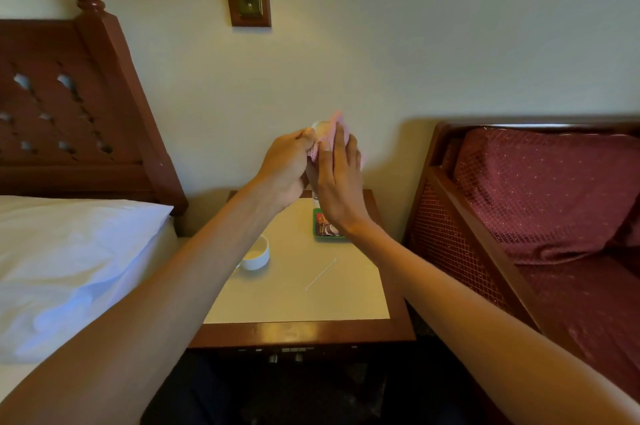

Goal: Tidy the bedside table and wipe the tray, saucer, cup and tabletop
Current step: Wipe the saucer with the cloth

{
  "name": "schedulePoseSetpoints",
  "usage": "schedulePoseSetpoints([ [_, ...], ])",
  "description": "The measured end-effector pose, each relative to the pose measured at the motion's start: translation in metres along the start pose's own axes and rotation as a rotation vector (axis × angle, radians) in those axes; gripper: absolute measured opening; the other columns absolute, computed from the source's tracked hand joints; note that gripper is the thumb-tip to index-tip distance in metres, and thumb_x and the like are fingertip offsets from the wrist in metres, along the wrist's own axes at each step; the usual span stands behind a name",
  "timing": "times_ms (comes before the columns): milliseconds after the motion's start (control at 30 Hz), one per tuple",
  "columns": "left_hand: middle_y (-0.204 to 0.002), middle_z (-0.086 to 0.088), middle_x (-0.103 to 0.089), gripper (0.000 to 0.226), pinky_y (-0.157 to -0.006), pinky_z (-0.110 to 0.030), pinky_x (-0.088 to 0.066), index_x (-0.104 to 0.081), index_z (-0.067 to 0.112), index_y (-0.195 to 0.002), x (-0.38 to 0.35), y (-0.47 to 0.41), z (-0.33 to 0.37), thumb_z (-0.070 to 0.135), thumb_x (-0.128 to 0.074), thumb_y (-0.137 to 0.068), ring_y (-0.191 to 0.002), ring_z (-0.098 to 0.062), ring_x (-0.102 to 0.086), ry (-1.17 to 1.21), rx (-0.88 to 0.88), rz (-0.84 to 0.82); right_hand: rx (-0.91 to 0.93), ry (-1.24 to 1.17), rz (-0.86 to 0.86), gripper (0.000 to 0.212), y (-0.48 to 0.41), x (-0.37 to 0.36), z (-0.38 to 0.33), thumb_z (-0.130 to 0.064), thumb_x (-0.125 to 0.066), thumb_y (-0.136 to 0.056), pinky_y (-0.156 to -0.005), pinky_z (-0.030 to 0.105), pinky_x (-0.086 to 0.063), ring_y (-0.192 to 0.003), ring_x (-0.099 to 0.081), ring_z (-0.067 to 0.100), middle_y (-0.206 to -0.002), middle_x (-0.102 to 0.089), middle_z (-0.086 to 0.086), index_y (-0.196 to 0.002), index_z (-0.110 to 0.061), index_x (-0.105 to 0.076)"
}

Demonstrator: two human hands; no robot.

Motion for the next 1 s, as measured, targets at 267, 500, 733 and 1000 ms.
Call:
schedulePoseSetpoints([
  [267,-0.087,-0.009,-0.069,0.022,-0.075,-0.034,-0.054,-0.065,0.008,-0.095,0.009,-0.001,0.011,0.017,-0.047,-0.103,-0.078,-0.023,-0.066,-0.119,0.035,-0.06,-0.233,-0.472,-0.107,0.048,-0.031,0.024,0.017,-0.054,-0.033,-0.1,-0.1,0.036,-0.043,-0.119,-0.056,0.014,-0.128,-0.063,-0.008,-0.13,-0.027,-0.059],
  [500,-0.054,0.002,-0.048,0.05,-0.06,-0.027,-0.037,-0.052,0.02,-0.049,0.029,-0.01,0.028,0.01,-0.053,-0.098,-0.053,-0.02,-0.045,-0.325,-0.022,-0.059,-0.528,-0.824,-0.438,0.041,-0.02,0.03,0.019,-0.047,-0.052,-0.095,-0.05,0.027,-0.035,-0.049,-0.051,0.016,-0.06,-0.062,-0.001,-0.066,-0.022,-0.065],
  [733,-0.052,0.0,-0.019,0.051,-0.065,-0.041,-0.014,-0.025,0.022,-0.049,0.039,-0.023,0.039,0.004,-0.059,-0.082,-0.06,-0.02,-0.018,-0.482,-0.155,0.164,-0.39,-0.682,-0.262,0.048,-0.015,0.032,0.013,-0.047,-0.042,-0.103,-0.045,0.017,-0.039,-0.048,-0.053,0.006,-0.067,-0.059,0.0,-0.084,-0.009,-0.065],
  [1000,-0.056,-0.002,-0.031,0.044,-0.057,-0.031,-0.024,-0.034,0.019,-0.055,0.047,-0.03,0.015,0.01,-0.06,-0.089,-0.057,-0.019,-0.028,-0.414,-0.008,0.178,-0.461,-0.648,-0.202,0.047,-0.016,0.029,0.017,-0.042,-0.052,-0.099,-0.073,0.03,-0.044,-0.069,-0.059,0.009,-0.068,-0.071,-0.008,-0.063,-0.021,-0.075],
])
Point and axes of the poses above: each hand's wrist, its own y-axis away from the middle knuckle, its own x-axis out of the back of the hand, z = x × y, the point moved 8 cm from there along -y, towards the middle knuckle
